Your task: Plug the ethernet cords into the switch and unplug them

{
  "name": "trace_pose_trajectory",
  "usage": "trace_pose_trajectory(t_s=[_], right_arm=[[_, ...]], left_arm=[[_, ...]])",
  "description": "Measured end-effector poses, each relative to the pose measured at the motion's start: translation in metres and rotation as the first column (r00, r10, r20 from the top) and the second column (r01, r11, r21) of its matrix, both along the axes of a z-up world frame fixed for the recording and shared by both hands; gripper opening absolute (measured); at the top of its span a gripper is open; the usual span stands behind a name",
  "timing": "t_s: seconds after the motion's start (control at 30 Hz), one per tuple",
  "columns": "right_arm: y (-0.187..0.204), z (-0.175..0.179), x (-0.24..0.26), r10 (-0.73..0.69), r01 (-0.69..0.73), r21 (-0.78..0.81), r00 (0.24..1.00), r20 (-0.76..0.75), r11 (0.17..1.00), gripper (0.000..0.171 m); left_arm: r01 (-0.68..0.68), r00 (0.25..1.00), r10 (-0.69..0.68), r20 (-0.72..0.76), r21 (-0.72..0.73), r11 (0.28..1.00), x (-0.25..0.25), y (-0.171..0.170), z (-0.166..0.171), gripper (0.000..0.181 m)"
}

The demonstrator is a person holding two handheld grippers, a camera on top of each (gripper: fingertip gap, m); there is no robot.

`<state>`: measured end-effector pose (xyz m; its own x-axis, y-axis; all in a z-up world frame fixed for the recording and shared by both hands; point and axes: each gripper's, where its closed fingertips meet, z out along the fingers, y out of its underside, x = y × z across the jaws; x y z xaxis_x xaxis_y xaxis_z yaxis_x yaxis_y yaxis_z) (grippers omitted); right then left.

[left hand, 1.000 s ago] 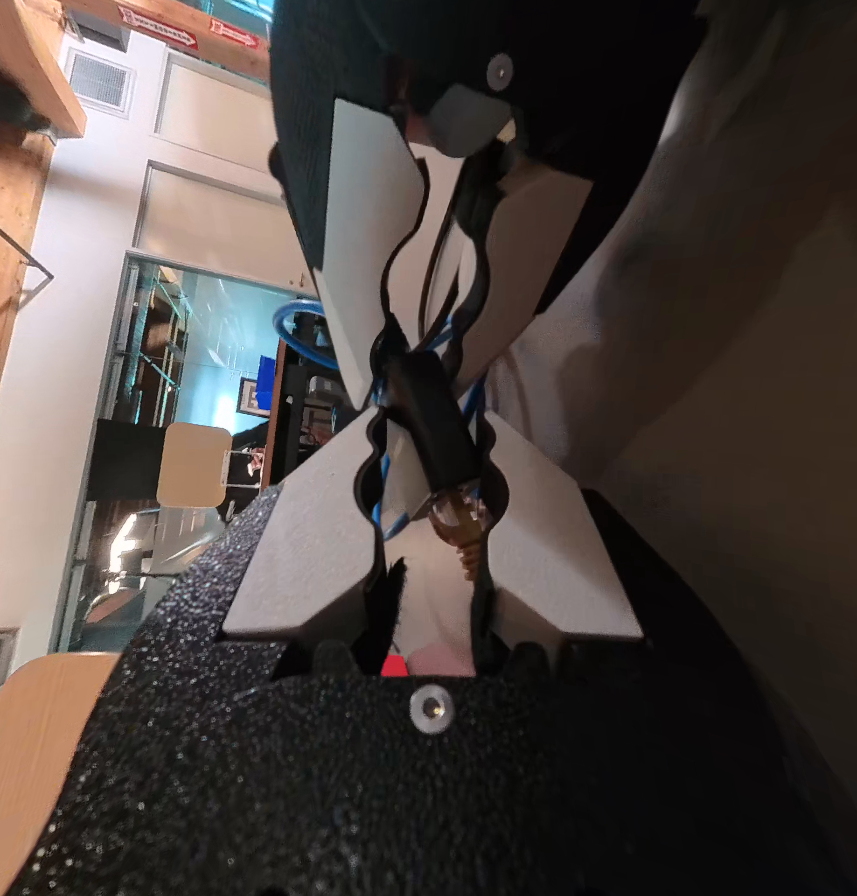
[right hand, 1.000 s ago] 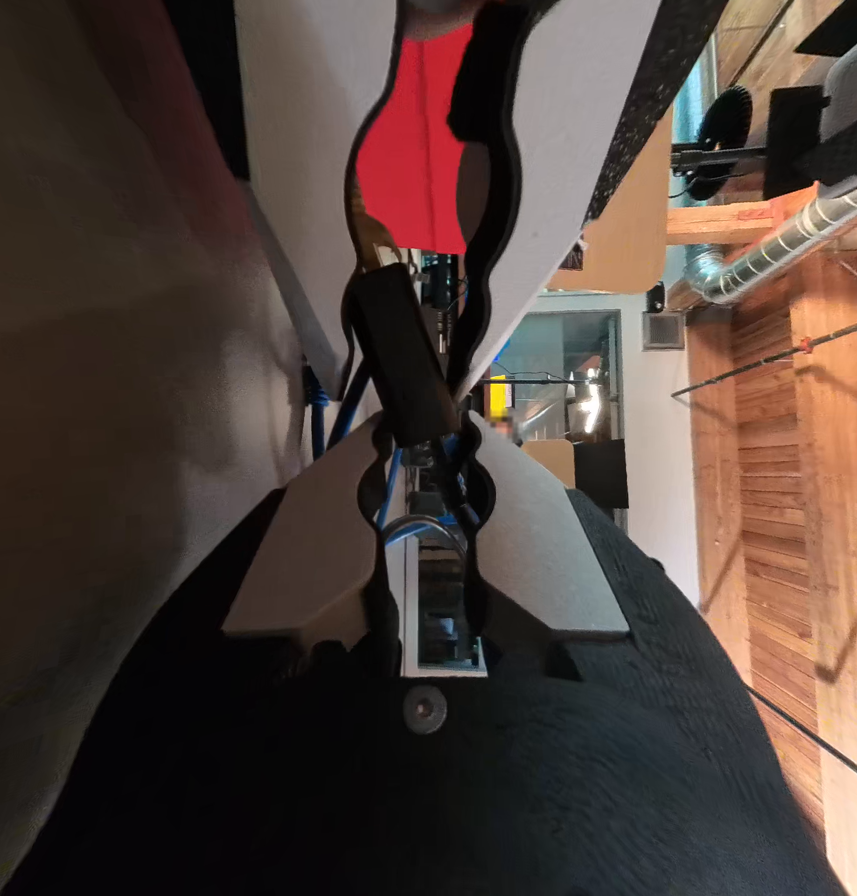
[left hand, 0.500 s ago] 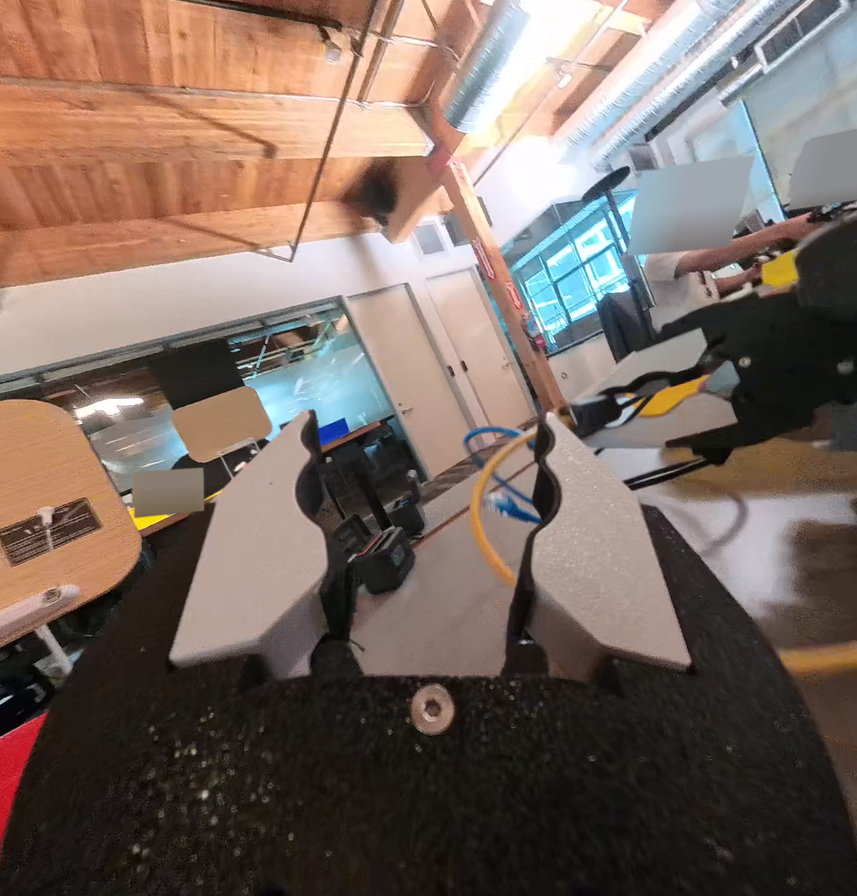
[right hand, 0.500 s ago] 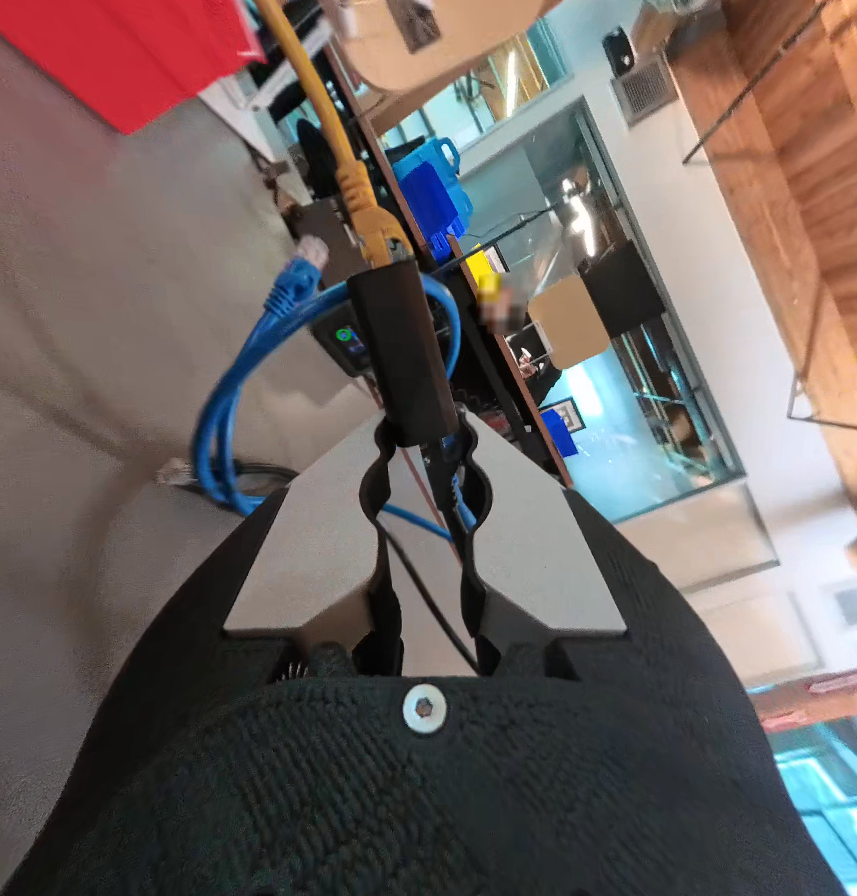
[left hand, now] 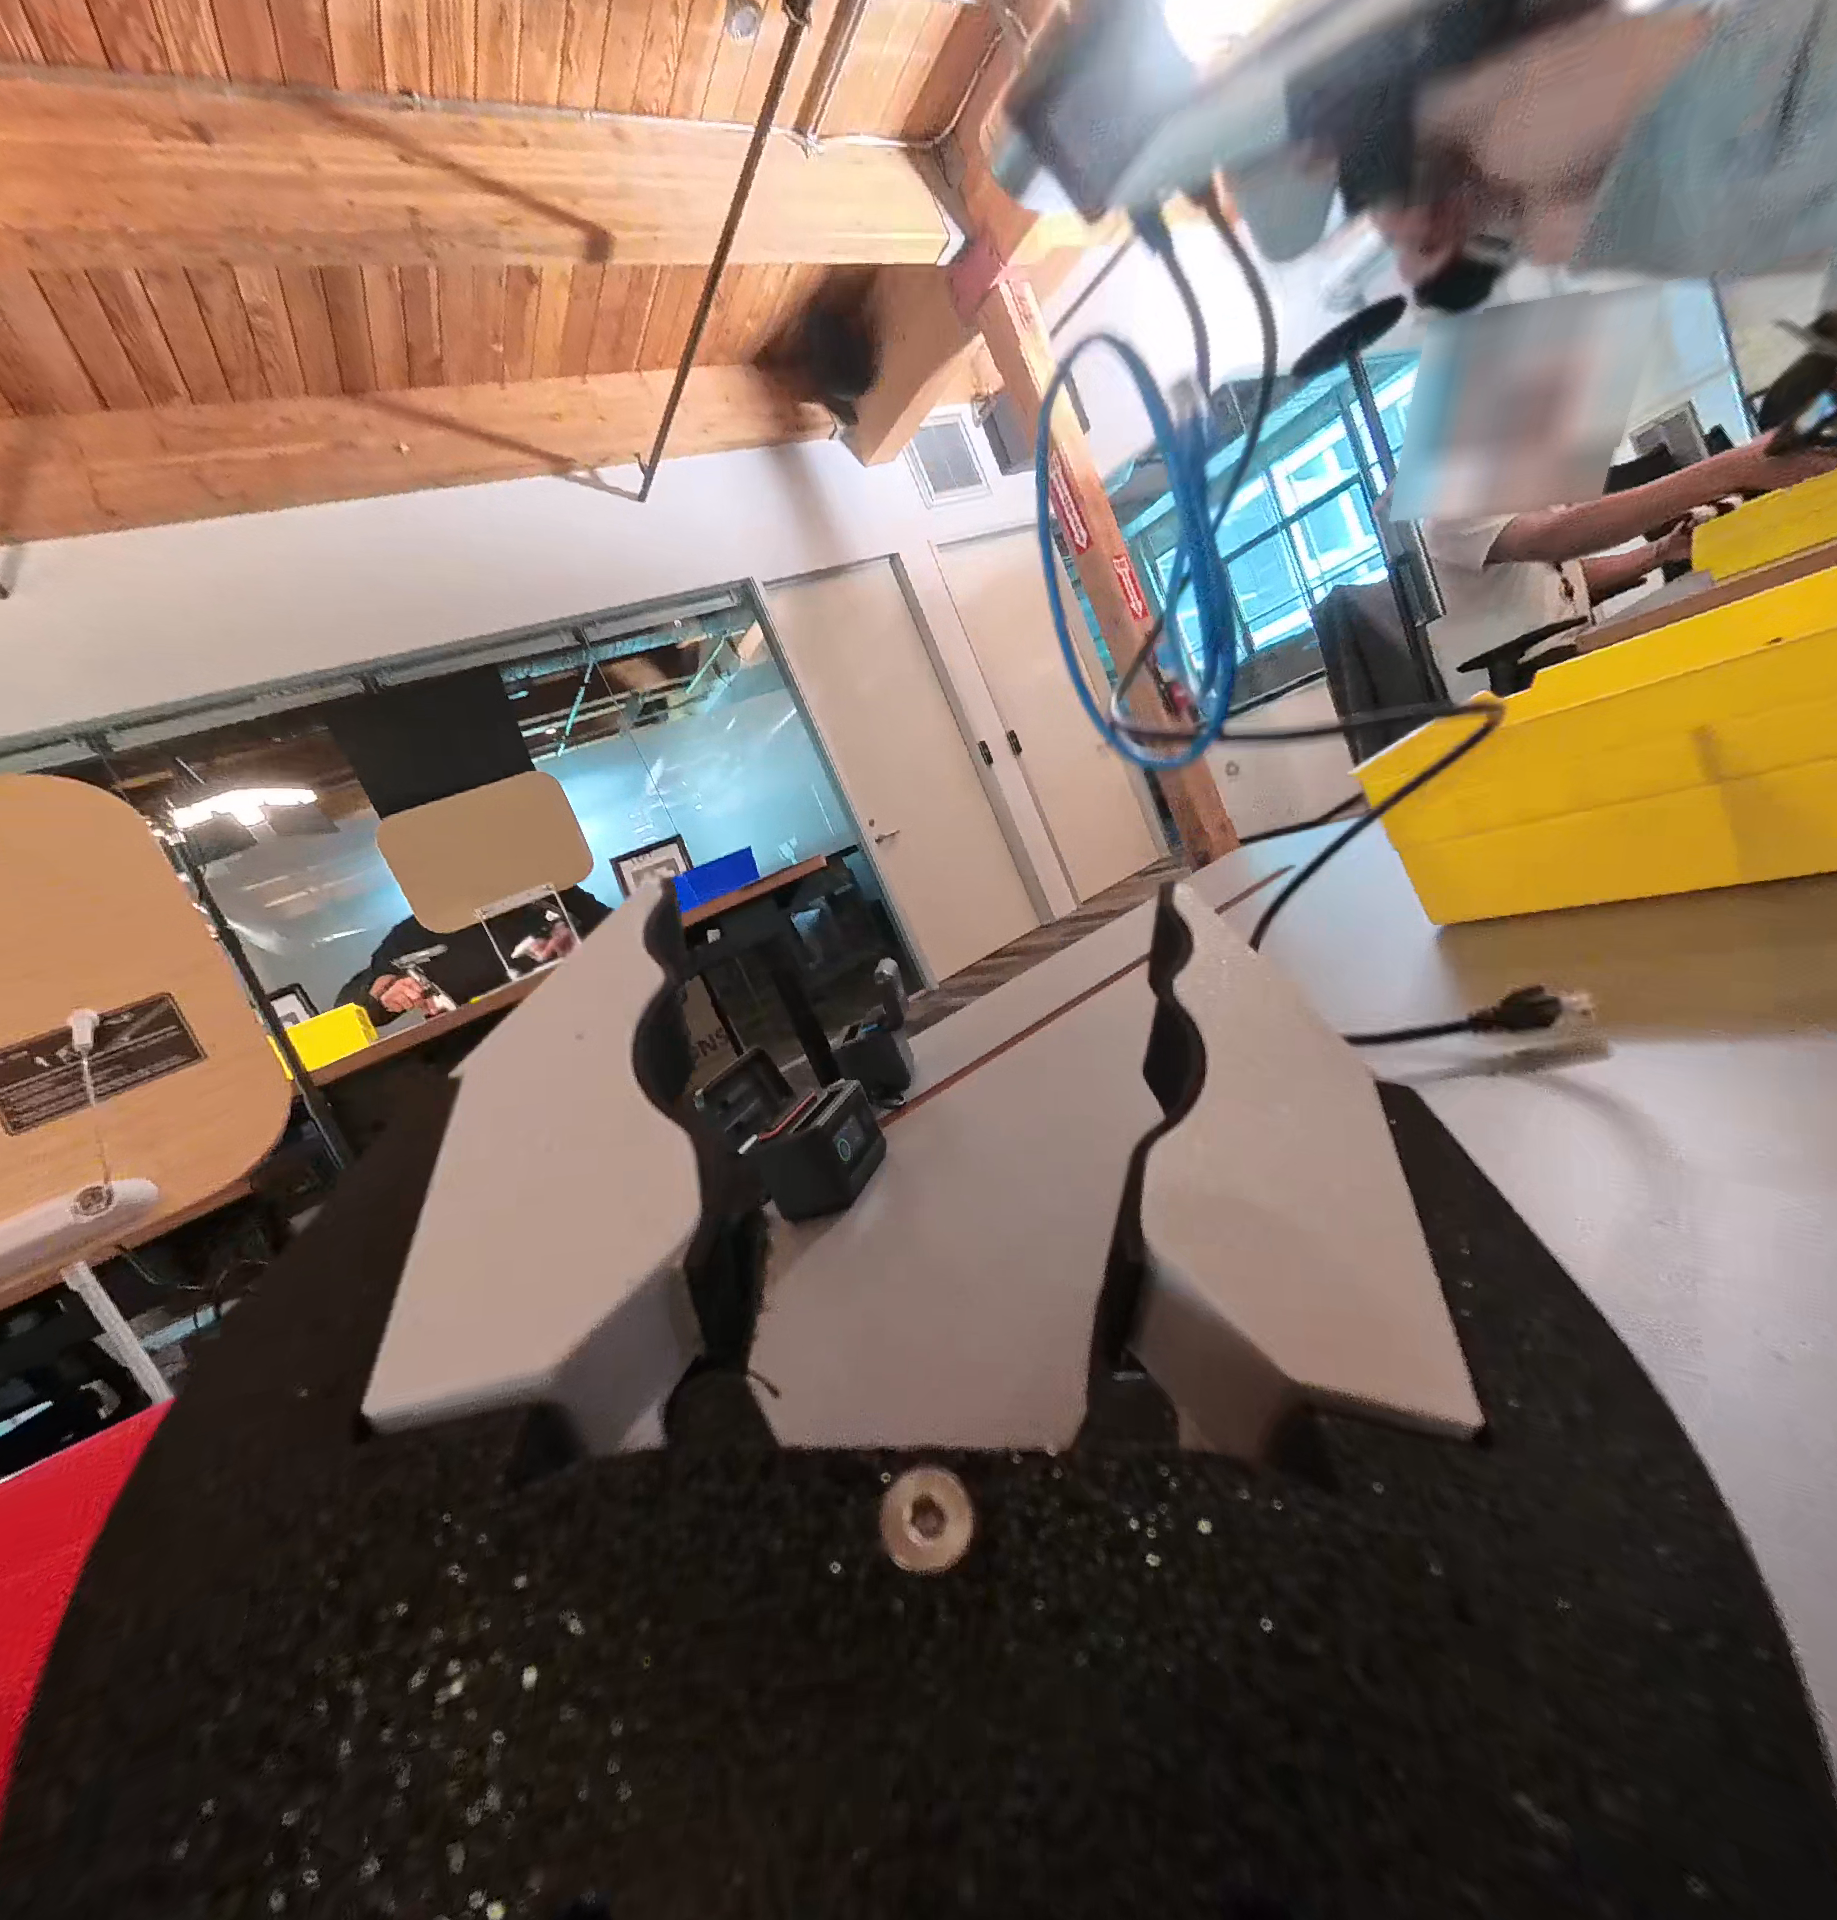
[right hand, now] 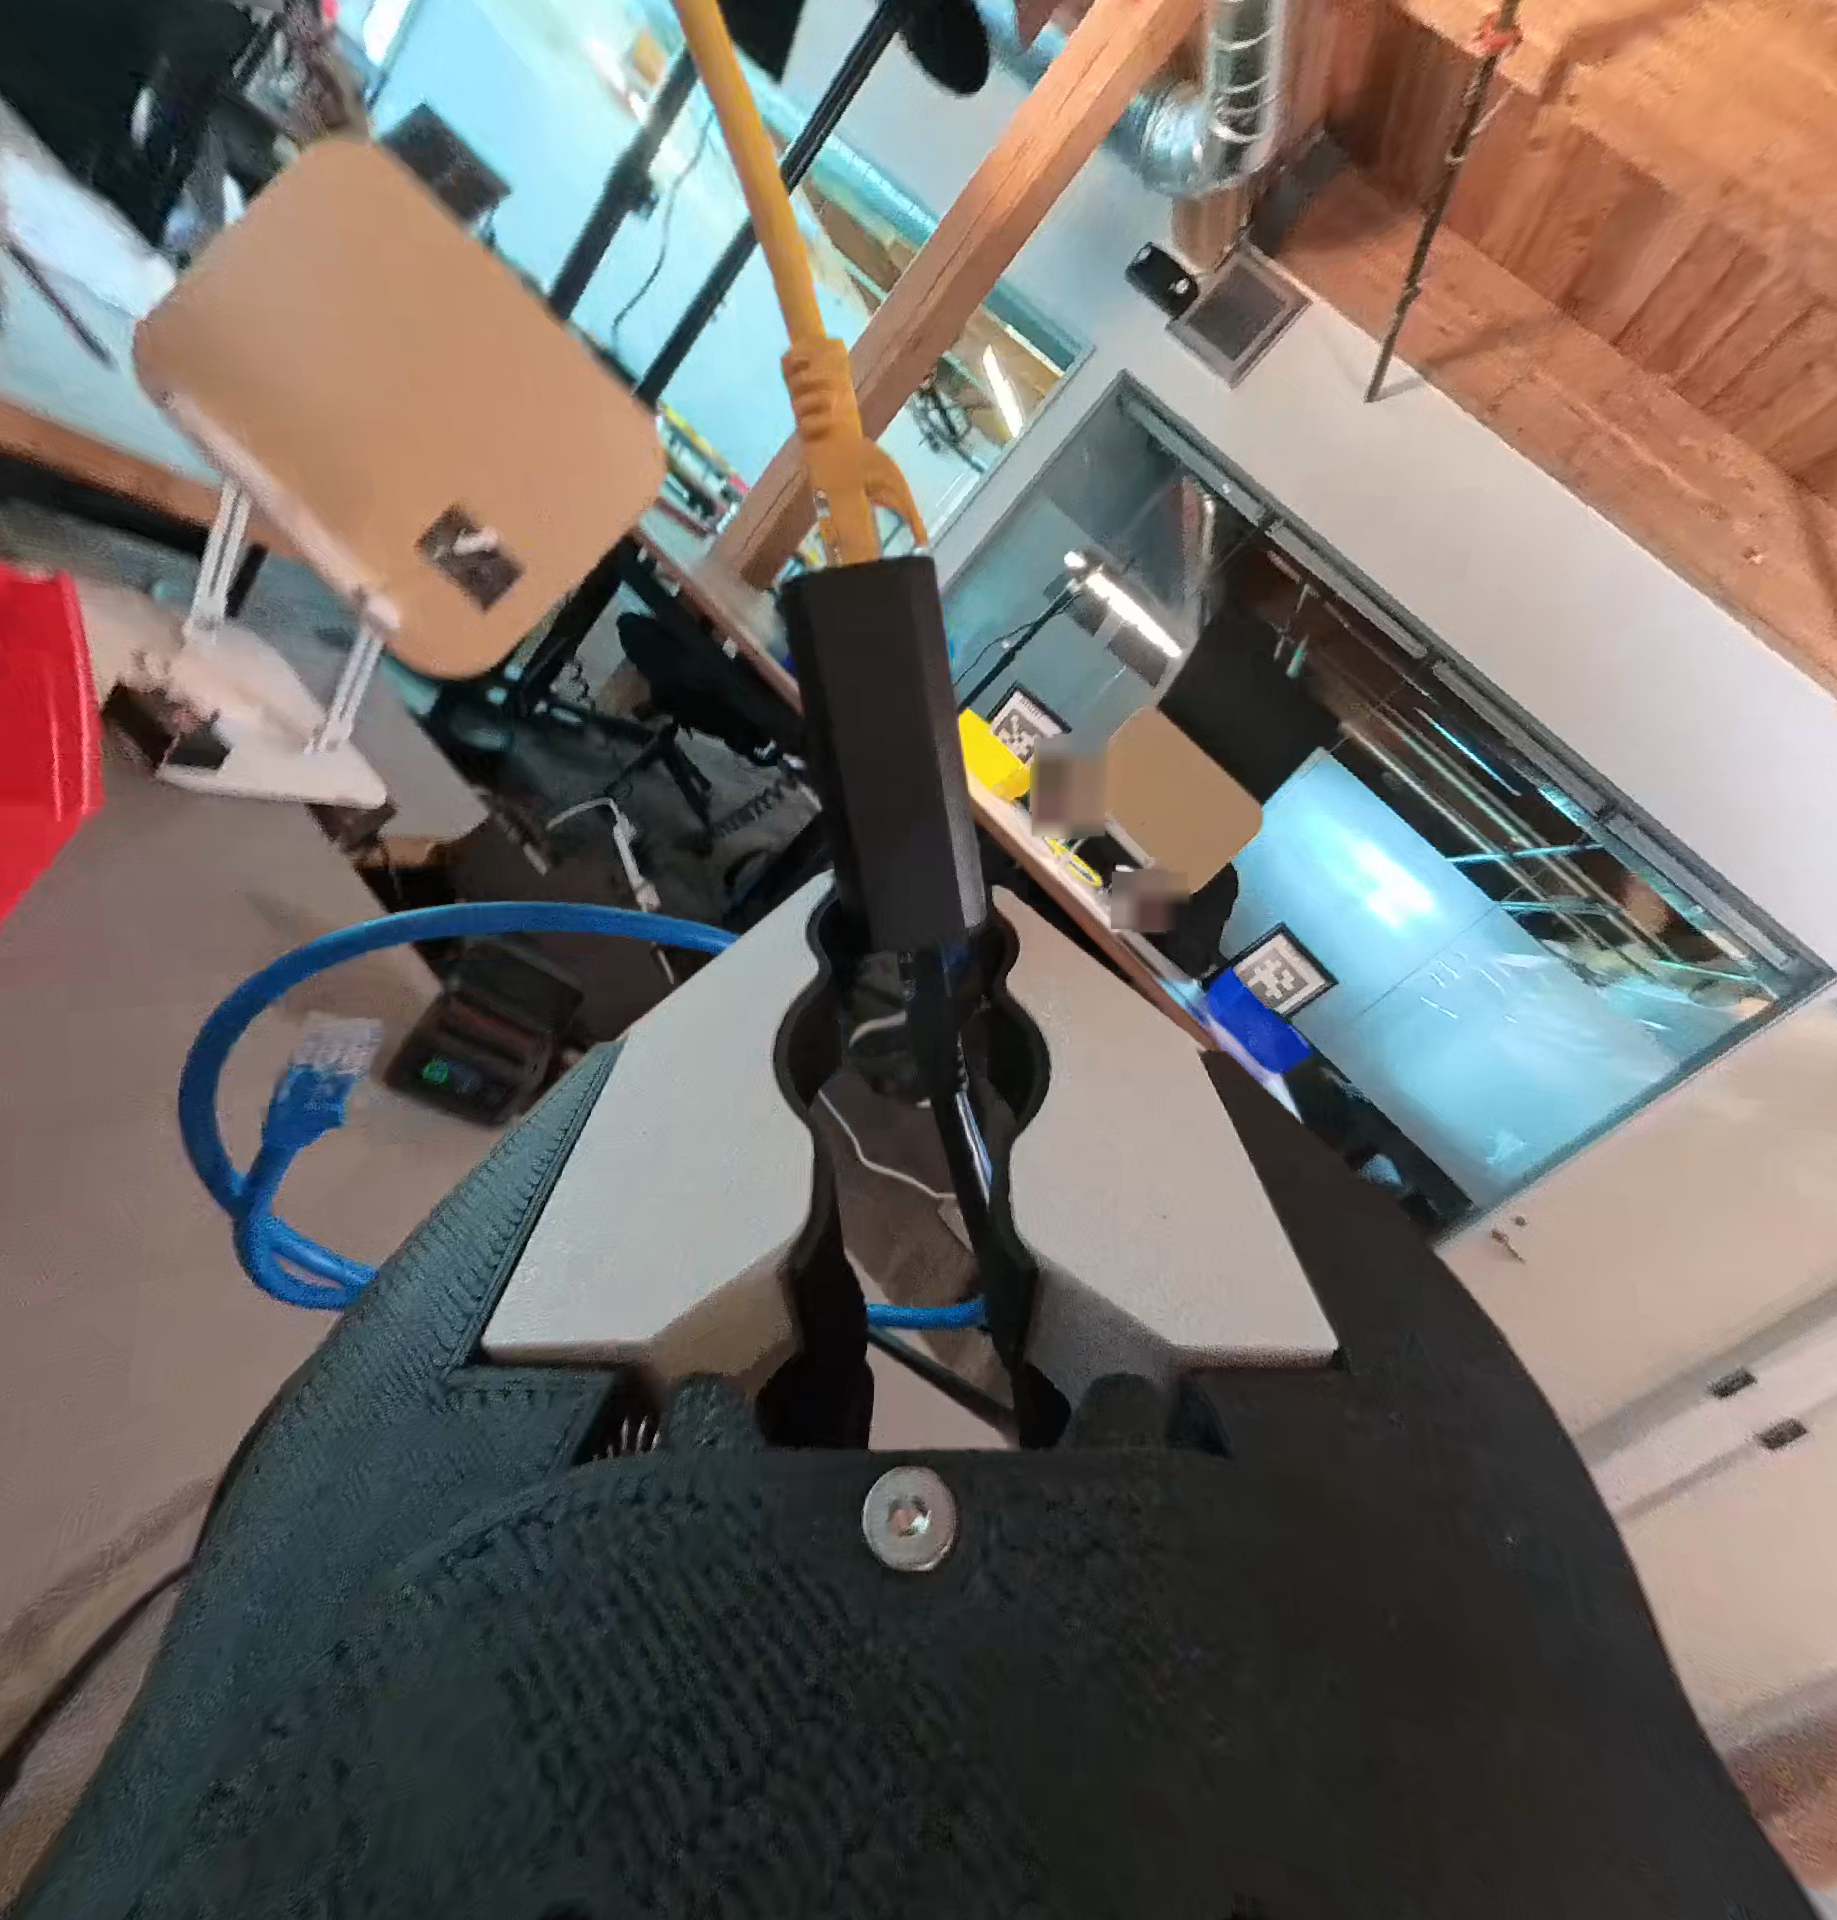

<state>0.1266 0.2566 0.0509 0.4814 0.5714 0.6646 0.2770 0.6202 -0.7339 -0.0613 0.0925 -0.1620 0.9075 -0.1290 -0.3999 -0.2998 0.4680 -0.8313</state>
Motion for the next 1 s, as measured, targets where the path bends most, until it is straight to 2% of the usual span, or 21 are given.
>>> trace_pose_trajectory(t_s=[0.27,0.43,0.6,1.0], right_arm=[[-0.009,0.138,0.048,0.001,0.004,0.039,0.993,-0.114,0.999,0.022],[-0.001,0.178,0.081,-0.087,0.094,0.117,0.994,-0.064,0.989,0.022],[0.032,0.168,0.12,-0.187,0.193,0.103,0.98,-0.064,0.976,0.022],[0.082,0.076,0.183,-0.25,0.24,-0.078,0.956,-0.156,0.968,0.022]], left_arm=[[-0.004,1.0,0.003,-0.016,-0.049,0.999,0.001,0.007,-0.008,0.084],[0.039,0.998,-0.048,-0.048,-0.177,0.983,0.012,0.021,-0.03,0.093],[0.051,0.995,-0.069,-0.079,-0.212,0.976,0.02,0.023,-0.038,0.093],[0.067,0.996,-0.079,-0.041,-0.236,0.97,0.016,0.024,-0.04,0.089]])
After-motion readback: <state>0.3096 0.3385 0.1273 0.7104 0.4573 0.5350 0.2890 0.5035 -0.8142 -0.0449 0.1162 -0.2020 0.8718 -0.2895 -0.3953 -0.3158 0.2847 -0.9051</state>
